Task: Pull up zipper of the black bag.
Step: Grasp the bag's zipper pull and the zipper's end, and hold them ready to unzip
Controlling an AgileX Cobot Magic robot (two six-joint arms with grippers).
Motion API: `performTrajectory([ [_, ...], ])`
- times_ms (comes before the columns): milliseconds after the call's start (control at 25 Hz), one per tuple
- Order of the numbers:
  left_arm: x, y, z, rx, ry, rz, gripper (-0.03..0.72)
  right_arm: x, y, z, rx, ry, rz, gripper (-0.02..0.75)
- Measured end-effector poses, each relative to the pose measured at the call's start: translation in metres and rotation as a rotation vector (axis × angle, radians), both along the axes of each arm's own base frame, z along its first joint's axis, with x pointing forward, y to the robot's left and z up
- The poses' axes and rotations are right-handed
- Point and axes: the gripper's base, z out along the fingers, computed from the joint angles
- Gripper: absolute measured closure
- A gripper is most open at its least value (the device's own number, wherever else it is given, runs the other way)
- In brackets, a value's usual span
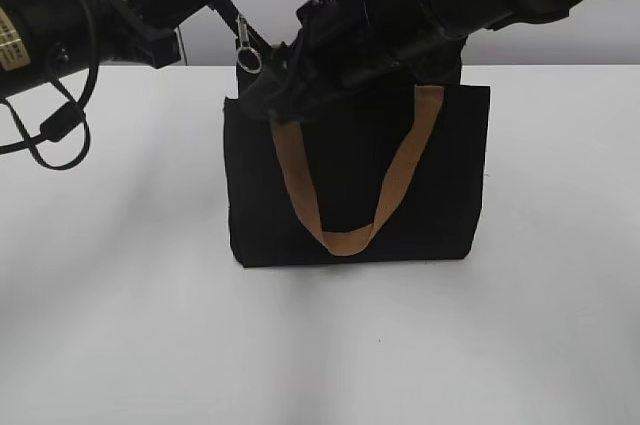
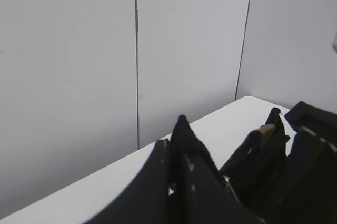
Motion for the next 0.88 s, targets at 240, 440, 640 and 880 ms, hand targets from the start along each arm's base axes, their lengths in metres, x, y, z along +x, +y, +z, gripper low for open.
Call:
performTrajectory([
  [240, 0.0000, 0.0000, 0.0000, -0.001, 0.001, 0.000, 0.691, 0.0009, 0.0018, 0.0005, 0.045, 0.028, -0.030, 0.370],
  [440, 0.0000, 0.0000, 0.0000, -0.001, 0.001, 0.000, 0.691, 0.0011, 0.0025, 0.0015, 0.067, 0.039, -0.044, 0.416],
  [640, 0.0000, 0.0000, 0.0000, -0.001, 0.001, 0.000, 0.691, 0.0033, 0.0023, 0.0028, 0.086, 0.034, -0.073, 0.485],
  [880, 0.0000, 0.0000, 0.0000, -0.001, 0.001, 0.000, 0.691, 0.0050, 0.0025, 0.0044, 0.114, 0.036, -0.102, 0.495],
])
